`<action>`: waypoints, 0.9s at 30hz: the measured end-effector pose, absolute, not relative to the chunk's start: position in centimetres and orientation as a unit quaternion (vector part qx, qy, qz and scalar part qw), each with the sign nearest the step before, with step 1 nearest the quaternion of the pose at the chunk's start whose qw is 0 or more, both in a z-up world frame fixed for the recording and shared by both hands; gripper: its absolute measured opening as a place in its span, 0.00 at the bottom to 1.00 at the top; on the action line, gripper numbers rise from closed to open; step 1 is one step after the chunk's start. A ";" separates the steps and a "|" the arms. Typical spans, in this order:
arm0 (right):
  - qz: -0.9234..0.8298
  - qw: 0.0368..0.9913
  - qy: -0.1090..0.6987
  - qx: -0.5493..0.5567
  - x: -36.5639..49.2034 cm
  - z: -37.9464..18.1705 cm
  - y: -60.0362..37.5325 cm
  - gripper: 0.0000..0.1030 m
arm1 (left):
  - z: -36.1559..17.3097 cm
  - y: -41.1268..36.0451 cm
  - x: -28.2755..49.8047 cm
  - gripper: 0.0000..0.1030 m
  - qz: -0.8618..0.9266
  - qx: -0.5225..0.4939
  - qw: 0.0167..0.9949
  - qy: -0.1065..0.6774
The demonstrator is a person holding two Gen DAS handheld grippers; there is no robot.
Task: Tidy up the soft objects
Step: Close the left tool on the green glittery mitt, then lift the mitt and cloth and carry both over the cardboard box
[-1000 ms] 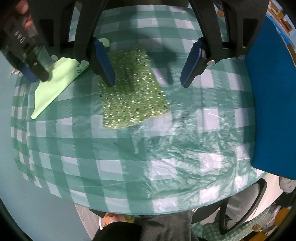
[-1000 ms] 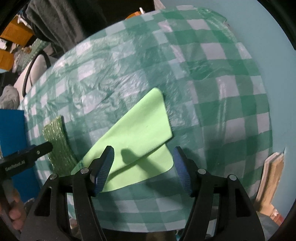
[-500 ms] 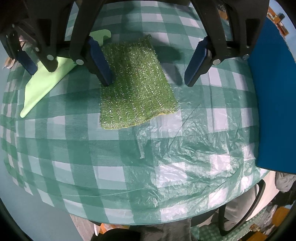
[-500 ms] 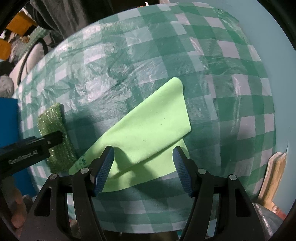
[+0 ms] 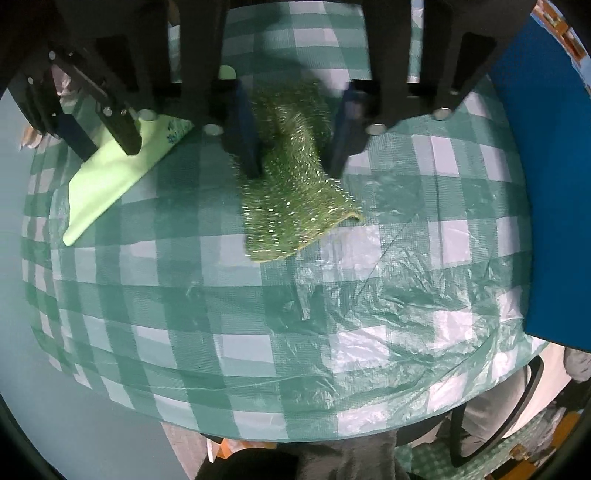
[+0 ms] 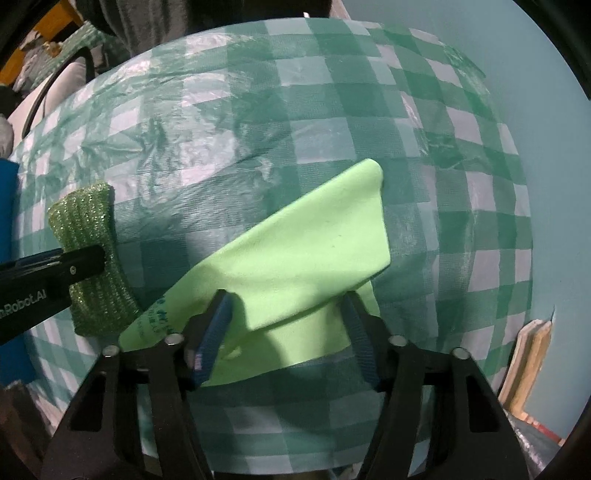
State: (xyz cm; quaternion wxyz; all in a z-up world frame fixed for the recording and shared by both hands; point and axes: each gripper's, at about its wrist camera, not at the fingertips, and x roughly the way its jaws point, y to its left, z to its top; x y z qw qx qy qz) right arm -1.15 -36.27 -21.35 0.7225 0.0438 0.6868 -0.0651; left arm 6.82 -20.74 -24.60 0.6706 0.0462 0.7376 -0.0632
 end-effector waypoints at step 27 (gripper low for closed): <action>-0.015 0.760 0.643 0.096 -2.2 -15.1 -36.3 0.06 | -17.6 -13.9 4.4 0.14 -0.075 0.054 0.710 0.698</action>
